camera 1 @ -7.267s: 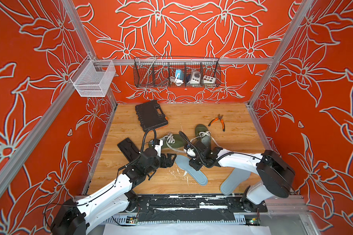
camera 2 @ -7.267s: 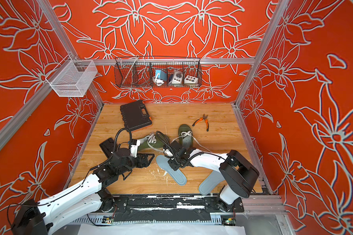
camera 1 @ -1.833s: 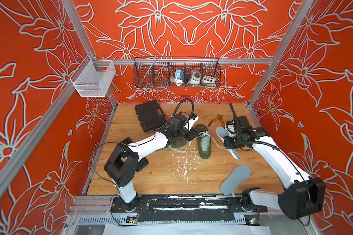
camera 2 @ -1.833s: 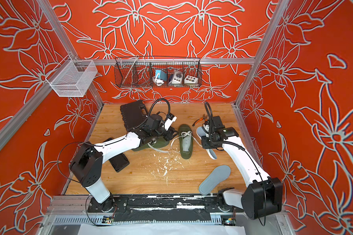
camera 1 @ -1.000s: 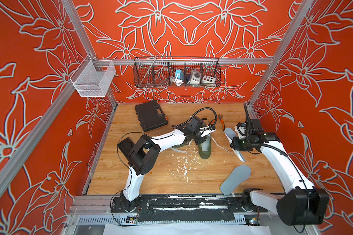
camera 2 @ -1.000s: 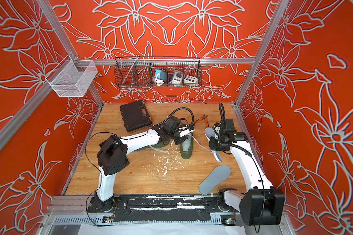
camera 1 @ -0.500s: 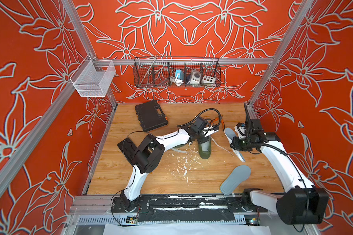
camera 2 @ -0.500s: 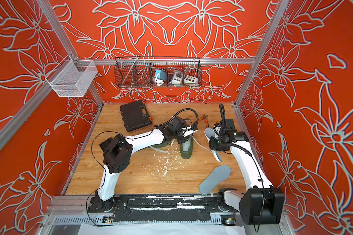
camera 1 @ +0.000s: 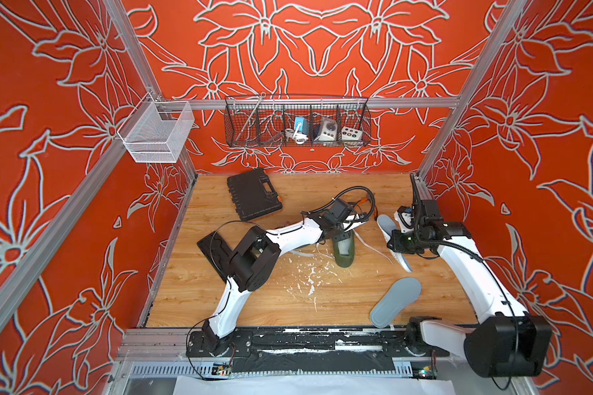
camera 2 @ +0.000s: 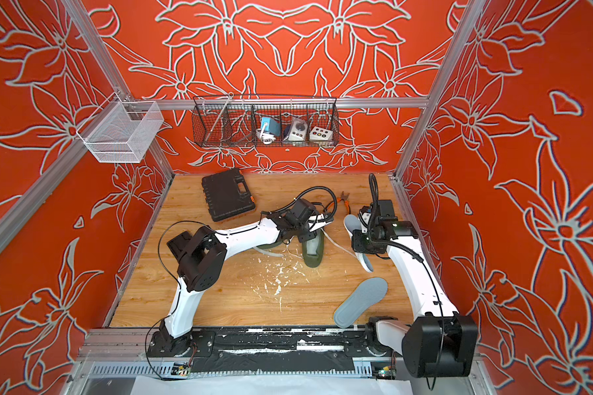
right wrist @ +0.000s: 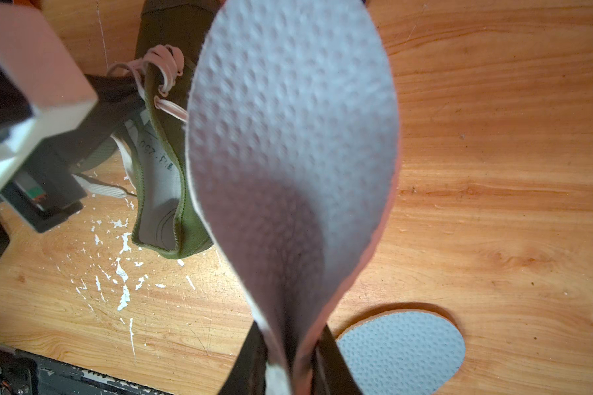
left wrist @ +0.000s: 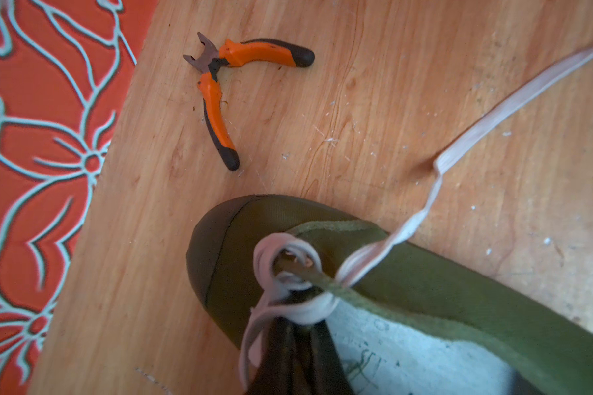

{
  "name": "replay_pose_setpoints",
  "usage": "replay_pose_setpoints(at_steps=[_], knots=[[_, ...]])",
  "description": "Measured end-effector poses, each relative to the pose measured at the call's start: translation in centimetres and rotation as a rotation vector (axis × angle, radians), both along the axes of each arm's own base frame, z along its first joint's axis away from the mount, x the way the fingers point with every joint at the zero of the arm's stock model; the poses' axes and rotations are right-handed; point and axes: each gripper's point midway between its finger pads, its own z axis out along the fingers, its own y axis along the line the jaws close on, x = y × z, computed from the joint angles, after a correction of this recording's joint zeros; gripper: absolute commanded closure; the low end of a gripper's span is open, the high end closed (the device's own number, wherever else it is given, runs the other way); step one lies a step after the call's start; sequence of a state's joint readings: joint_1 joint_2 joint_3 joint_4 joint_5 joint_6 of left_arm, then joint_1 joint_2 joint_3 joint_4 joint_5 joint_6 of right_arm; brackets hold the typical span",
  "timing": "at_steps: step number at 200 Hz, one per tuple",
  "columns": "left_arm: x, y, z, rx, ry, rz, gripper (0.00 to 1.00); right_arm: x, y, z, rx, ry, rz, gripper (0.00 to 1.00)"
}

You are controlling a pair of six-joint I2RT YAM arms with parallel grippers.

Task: Insert the insole into the shoe
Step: Adjust the shoe at the center of the board.

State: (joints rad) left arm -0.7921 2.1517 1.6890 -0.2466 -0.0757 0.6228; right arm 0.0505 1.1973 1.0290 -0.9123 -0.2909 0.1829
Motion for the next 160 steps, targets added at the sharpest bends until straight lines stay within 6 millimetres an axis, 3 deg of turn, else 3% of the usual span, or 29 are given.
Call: replay_pose_setpoints(at_steps=[71,125,160], knots=[[0.6,-0.5,1.8,-0.016,0.177,0.109,1.0,-0.3,0.0,0.1,-0.007,0.011,0.015,0.81],[0.4,0.0,4.2,-0.179,0.44,0.206,1.0,0.4,0.0,1.9,-0.021,-0.009,0.045,0.84],[0.0,0.8,4.7,-0.29,0.624,0.285,1.0,0.5,-0.2,2.3,-0.058,-0.001,0.075,0.85]])
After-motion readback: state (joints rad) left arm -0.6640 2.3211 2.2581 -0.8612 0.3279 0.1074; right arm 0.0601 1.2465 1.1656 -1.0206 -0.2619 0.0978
